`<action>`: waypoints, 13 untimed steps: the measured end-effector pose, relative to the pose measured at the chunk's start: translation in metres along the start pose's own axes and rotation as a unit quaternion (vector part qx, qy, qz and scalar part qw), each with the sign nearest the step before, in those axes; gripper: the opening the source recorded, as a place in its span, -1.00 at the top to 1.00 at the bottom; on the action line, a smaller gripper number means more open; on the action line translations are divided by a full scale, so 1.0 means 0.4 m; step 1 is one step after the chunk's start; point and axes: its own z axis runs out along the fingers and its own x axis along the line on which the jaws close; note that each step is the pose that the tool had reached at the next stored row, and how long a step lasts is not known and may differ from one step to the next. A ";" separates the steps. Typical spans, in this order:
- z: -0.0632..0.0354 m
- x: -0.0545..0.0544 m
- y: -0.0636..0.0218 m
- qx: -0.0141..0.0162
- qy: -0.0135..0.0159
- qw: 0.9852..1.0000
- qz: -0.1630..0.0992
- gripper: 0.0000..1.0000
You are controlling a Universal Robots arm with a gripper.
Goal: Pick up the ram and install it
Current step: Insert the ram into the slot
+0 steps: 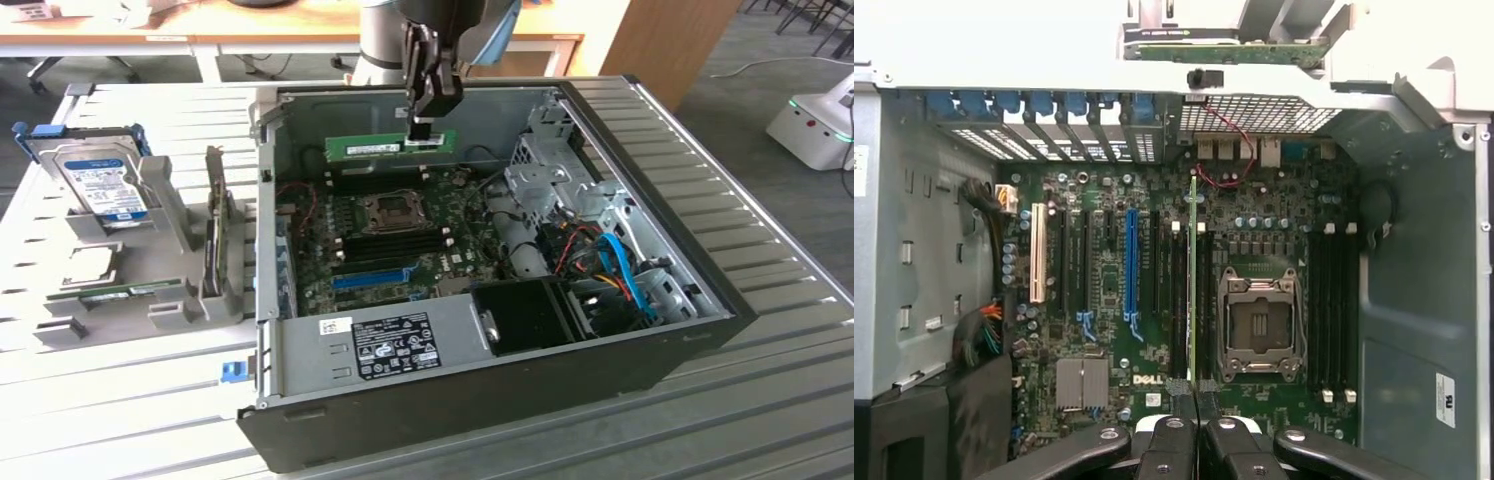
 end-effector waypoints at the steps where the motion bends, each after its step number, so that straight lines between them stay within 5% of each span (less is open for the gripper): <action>1: 0.004 0.000 0.000 0.000 0.000 1.000 0.000 0.77; 13: 0.059 0.001 -0.002 0.000 0.000 1.000 0.000 0.77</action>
